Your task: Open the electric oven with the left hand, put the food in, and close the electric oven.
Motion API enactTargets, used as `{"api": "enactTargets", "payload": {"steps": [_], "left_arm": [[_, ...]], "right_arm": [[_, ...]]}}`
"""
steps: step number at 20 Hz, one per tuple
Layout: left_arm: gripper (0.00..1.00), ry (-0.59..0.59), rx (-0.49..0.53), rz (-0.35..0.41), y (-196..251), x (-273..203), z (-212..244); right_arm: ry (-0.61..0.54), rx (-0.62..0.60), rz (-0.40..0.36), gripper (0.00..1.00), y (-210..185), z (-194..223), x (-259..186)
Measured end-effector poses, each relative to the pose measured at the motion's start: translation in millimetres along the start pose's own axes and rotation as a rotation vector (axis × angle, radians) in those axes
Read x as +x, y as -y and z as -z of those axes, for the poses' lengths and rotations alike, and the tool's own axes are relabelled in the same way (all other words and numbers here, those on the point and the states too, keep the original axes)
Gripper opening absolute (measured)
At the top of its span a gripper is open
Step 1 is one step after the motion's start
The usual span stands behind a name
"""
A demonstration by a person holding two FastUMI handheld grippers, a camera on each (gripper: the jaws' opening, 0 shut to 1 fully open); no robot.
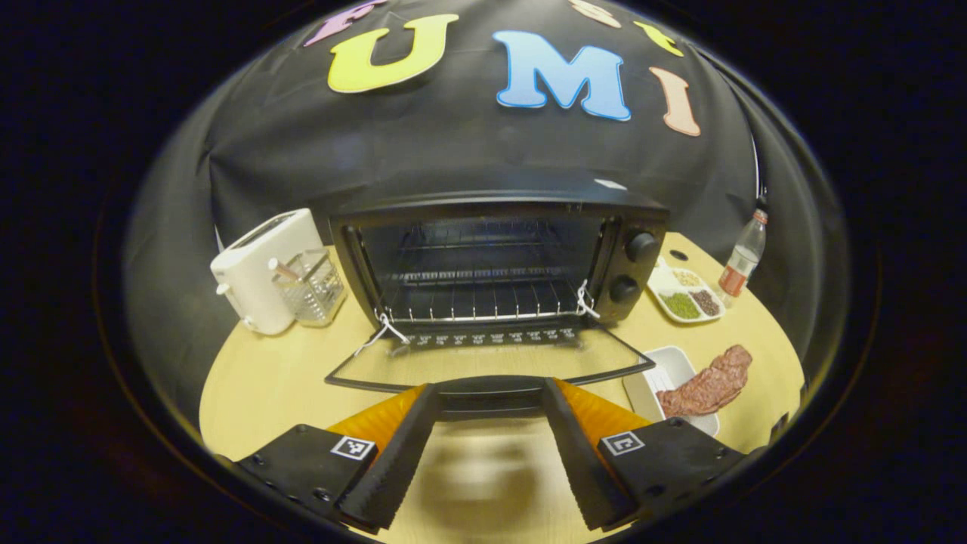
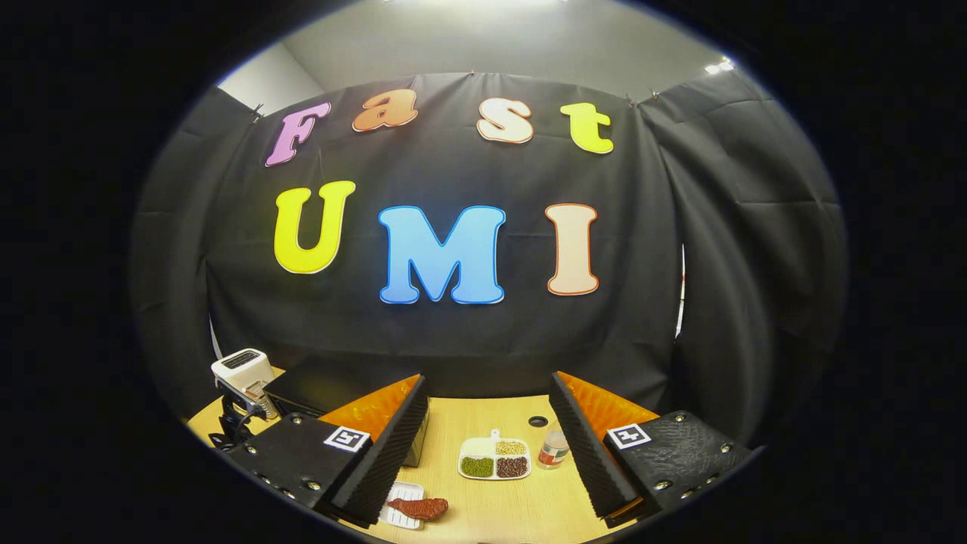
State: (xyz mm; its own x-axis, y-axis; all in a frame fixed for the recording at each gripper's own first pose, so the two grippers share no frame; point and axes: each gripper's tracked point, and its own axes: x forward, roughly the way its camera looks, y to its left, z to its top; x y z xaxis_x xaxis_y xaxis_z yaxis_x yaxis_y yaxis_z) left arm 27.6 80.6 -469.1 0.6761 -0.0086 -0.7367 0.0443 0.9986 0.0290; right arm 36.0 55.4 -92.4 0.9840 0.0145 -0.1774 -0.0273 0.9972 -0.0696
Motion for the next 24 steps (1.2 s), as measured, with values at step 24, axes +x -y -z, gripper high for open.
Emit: {"api": "enactTargets", "payload": {"steps": [24], "left_arm": [[0.95, 0.626, -0.053, -0.051, 1.5, -233.4, -251.0]], "right_arm": [[-0.705, 0.415, -0.287, 0.98, -30.2, 261.8, 19.0]]}}
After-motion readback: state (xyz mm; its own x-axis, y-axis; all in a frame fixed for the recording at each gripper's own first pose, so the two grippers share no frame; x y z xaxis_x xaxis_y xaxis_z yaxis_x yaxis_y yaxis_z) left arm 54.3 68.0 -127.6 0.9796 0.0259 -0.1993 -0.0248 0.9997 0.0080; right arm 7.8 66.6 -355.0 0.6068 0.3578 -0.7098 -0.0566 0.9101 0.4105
